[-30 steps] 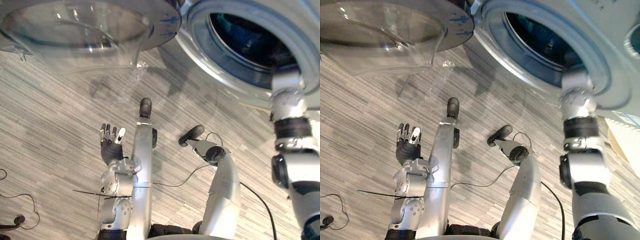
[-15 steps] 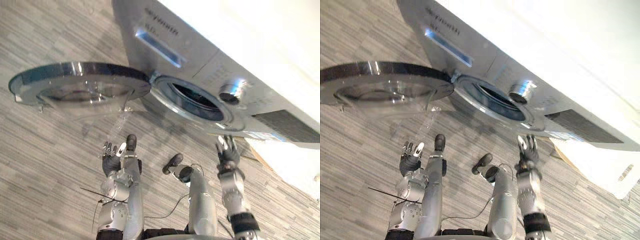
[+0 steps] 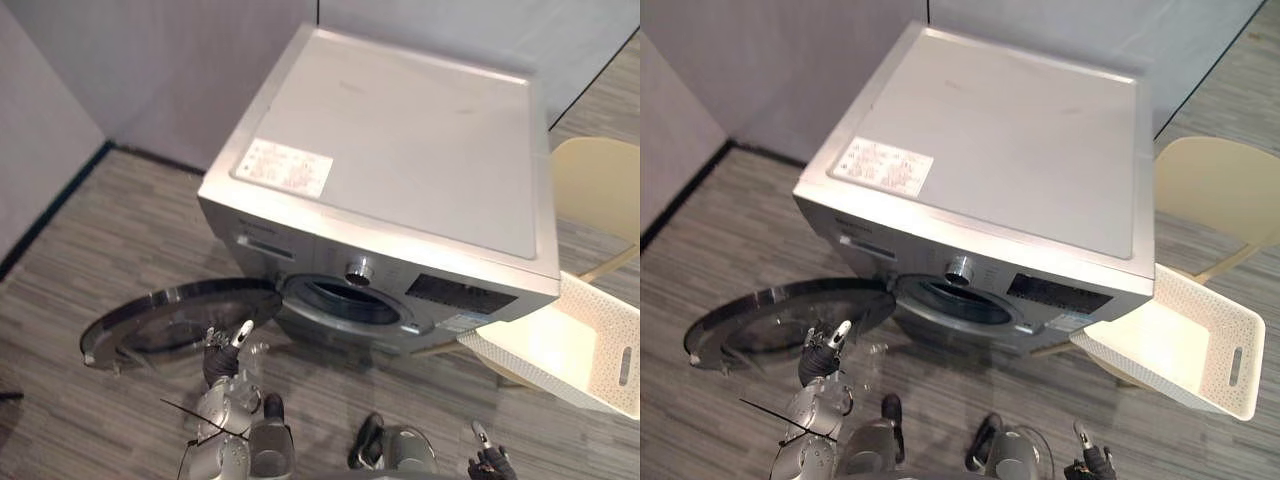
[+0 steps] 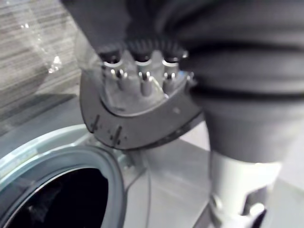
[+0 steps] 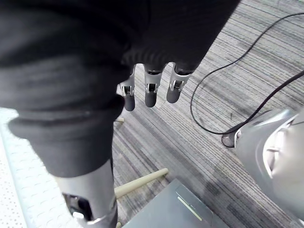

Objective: Pick up the laundry basket with both hands and put the clothes into the washing machine.

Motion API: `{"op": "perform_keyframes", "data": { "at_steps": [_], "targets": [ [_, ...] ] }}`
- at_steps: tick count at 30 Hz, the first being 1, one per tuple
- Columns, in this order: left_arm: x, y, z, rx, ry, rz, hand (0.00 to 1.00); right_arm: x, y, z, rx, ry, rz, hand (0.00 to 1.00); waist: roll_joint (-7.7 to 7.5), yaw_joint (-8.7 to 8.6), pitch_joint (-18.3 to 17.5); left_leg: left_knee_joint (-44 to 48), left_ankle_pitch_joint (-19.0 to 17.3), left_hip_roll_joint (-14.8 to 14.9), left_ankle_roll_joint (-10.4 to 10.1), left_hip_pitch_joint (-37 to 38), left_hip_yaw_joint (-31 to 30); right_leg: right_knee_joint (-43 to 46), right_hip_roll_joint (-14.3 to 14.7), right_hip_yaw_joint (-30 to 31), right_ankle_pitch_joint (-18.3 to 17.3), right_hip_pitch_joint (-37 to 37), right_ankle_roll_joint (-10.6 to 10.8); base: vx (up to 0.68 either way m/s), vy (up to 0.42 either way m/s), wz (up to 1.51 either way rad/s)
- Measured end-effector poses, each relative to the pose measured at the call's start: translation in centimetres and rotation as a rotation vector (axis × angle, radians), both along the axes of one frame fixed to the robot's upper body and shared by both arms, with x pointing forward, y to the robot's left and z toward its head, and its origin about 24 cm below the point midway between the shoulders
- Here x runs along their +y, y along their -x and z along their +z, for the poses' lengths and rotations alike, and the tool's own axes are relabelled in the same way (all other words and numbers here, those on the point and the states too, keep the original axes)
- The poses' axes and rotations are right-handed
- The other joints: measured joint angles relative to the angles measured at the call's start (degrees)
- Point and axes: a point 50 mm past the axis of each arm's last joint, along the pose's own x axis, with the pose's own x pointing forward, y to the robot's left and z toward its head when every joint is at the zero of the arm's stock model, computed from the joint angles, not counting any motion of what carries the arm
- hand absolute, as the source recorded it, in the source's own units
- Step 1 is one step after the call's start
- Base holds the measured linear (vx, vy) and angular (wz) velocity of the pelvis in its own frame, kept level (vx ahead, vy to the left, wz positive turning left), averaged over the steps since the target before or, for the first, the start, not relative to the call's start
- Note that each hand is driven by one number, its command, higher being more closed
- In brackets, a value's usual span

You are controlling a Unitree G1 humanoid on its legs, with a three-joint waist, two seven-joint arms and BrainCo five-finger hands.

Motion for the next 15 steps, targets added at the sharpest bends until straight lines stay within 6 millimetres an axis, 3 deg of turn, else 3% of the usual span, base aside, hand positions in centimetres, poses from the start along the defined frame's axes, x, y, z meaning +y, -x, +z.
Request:
{"op": "perform_keyframes", "data": {
  "at_steps": [6, 9, 10, 11, 12, 13, 14, 15],
  "targets": [
    [0.3, 1.9, -1.1, 0.074, -0.017, 0.004, 0.0, 0.7, -3.0, 0.4, -0.015, 0.028, 0.09, 0.0, 1.76, 0.28, -3.3, 2.4, -1.4, 1.6, 0.6, 3.5, 1.6, -1.5, 1.0, 0.5, -0.6, 4.3, 0.5, 0.01, -0.004, -0.06],
    [0.4, 3.2, -1.2, 0.092, -0.014, 0.015, 0.0, 1.6, -5.9, 0.9, -0.056, 0.033, 0.153, 0.0, 3.03, 0.55, -2.8, 19.4, -0.4, 3.0, 1.5, -2.4, 1.4, -1.5, 0.5, 0.1, -1.5, 7.6, 0.4, -0.06, -0.008, 0.14],
    [0.5, 3.8, -0.9, 0.083, -0.018, 0.024, 0.0, 1.7, -6.8, 1.1, -0.068, 0.035, 0.162, 0.0, 4.17, 0.65, -2.9, 25.1, 2.3, 3.6, 1.6, -6.0, 0.7, -0.5, -0.1, -0.2, -1.5, 7.6, 0.1, -0.04, 0.031, 0.23],
    [0.6, 3.6, -0.4, 0.058, -0.024, 0.026, 0.0, 2.0, -7.5, 1.2, -0.079, 0.031, 0.17, 0.0, 3.07, 0.55, -3.2, 27.4, 6.2, 3.3, 2.1, -8.3, 1.0, -0.3, -2.0, -0.7, -1.4, 7.1, -0.4, -0.04, 0.054, 0.32],
    [0.7, 3.5, -0.1, 0.043, -0.029, 0.028, 0.0, 2.2, -7.5, 1.2, -0.078, 0.024, 0.166, 0.0, 2.65, 0.63, -3.1, 32.2, 6.8, 3.9, 3.6, -9.9, 1.8, -0.3, -2.5, -1.3, -1.1, 6.7, -0.9, -0.03, 0.078, 0.25],
    [0.7, 3.3, 0.3, 0.023, -0.033, 0.026, 0.0, 2.2, -8.1, 1.4, -0.086, 0.03, 0.174, 0.0, 4.12, 1.5, -2.9, 45.8, 5.7, 7.8, 5.4, -12.0, 2.9, 0.1, -2.3, -1.4, -0.3, 6.8, -0.8, -0.02, 0.101, 0.09],
    [0.7, 3.2, 0.5, 0.015, -0.034, 0.025, 0.0, 2.2, -8.1, 1.4, -0.078, 0.036, 0.181, 0.0, 4.81, 1.67, -3.1, 51.5, 5.9, 10.2, 5.2, -11.0, 2.6, 0.2, -2.5, -1.5, 0.0, 7.6, -0.6, 0.01, 0.096, 0.06],
    [0.7, 3.2, 0.6, 0.01, -0.035, 0.025, 0.0, 2.3, -7.9, 1.3, -0.071, 0.034, 0.182, 0.0, 4.88, 1.45, -3.2, 51.3, 6.3, 11.2, 4.6, -8.9, 2.7, -0.1, -2.7, -2.1, 0.3, 7.8, -0.5, 0.01, 0.111, 0.22]
  ]
}}
